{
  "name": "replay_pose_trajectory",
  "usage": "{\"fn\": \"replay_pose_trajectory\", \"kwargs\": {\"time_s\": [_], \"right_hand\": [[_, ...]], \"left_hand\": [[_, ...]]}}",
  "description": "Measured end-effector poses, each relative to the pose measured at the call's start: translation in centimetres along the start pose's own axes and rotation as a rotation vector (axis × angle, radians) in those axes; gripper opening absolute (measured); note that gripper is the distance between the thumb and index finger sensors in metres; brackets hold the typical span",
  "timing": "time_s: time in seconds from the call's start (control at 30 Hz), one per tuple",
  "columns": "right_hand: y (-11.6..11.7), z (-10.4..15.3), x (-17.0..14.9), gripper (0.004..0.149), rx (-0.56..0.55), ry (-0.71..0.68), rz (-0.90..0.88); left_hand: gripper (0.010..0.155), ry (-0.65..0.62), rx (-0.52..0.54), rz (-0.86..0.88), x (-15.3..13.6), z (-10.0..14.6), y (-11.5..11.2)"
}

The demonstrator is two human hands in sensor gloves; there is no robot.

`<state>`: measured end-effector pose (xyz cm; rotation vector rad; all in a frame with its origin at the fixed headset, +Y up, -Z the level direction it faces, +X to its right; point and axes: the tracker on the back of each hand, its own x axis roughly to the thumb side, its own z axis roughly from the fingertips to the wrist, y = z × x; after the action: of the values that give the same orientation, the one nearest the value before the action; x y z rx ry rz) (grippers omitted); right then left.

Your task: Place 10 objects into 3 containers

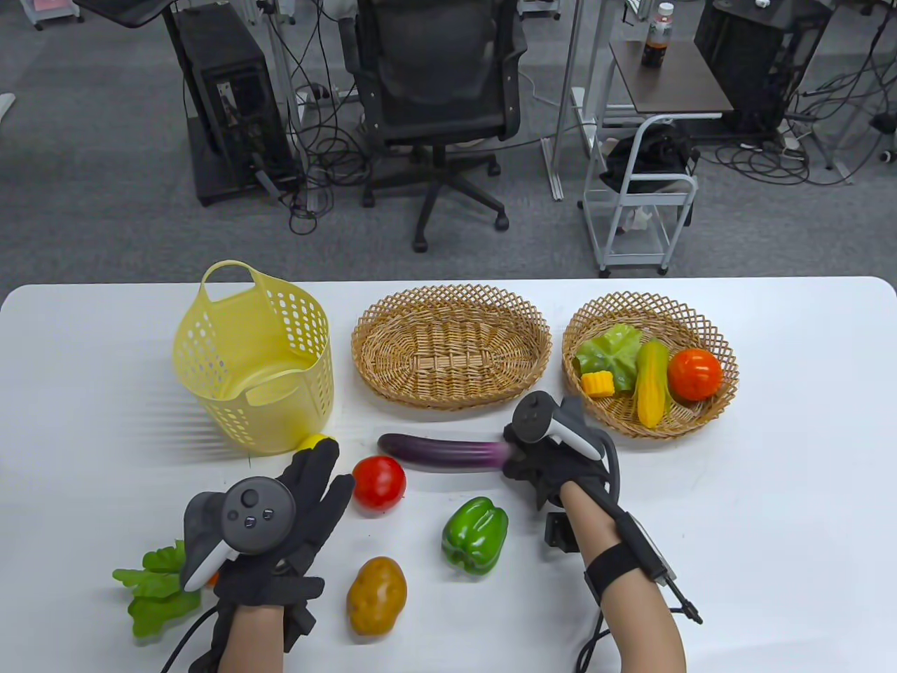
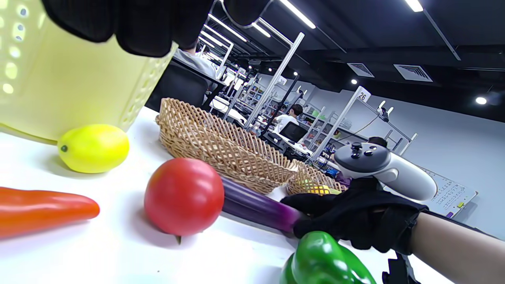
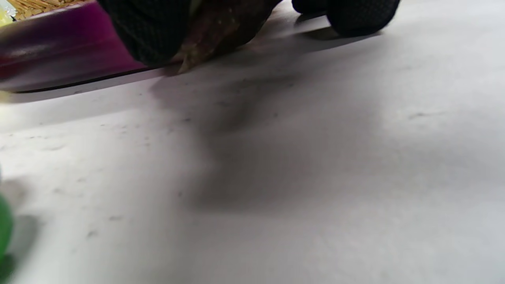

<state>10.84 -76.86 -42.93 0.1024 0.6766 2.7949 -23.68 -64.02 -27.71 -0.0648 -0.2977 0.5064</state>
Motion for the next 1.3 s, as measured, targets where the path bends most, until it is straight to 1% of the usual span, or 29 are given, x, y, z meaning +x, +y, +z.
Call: {"fn": "replay_pose_trajectory", "kwargs": {"time_s": [0.17,0.3,0.57,0.63,0.73,0.83,0.97,1.07,1.17,1.2,1.3], "right_hand": [[-0.1,-0.1,0.1,0.064,-0.016,-0.016,0.008],[-0.4,-0.1,0.1,0.063,-0.062,-0.014,0.024],[-1.1,0.8,-0.6,0.062,-0.119,-0.017,0.000],[-1.4,1.3,-0.8,0.062,-0.139,-0.030,-0.018],[-2.2,1.9,-1.5,0.062,-0.121,-0.058,-0.072],[-3.4,2.6,-1.8,0.062,-0.152,-0.093,-0.131],[-4.8,2.9,-1.6,0.063,-0.238,-0.087,-0.181],[-5.0,2.6,-0.9,0.063,-0.368,-0.075,-0.223],[-5.4,2.0,0.3,0.063,-0.479,-0.036,-0.201],[-5.5,1.7,0.7,0.063,-0.504,-0.021,-0.194],[-6.0,0.6,2.2,0.063,-0.519,0.041,-0.174]], "left_hand": [[0.072,-0.006,0.000,0.005,0.0,0.0,0.0],[0.072,-0.009,0.001,0.013,-0.1,0.0,0.0],[0.071,-0.020,0.007,0.017,-0.2,0.0,0.1],[0.072,-0.023,0.008,0.020,-0.2,0.1,0.1],[0.071,-0.030,0.007,0.017,-0.1,0.1,0.1],[0.071,-0.038,0.001,0.015,0.1,0.1,0.0],[0.071,-0.040,0.003,0.013,0.0,0.0,0.0],[0.071,-0.037,-0.014,0.010,0.1,-0.2,-0.3],[0.071,-0.037,-0.017,0.007,0.1,-0.2,-0.4],[0.071,-0.036,-0.015,0.006,0.1,-0.2,-0.4],[0.071,-0.038,-0.008,0.010,0.0,-0.1,-0.3]]}}
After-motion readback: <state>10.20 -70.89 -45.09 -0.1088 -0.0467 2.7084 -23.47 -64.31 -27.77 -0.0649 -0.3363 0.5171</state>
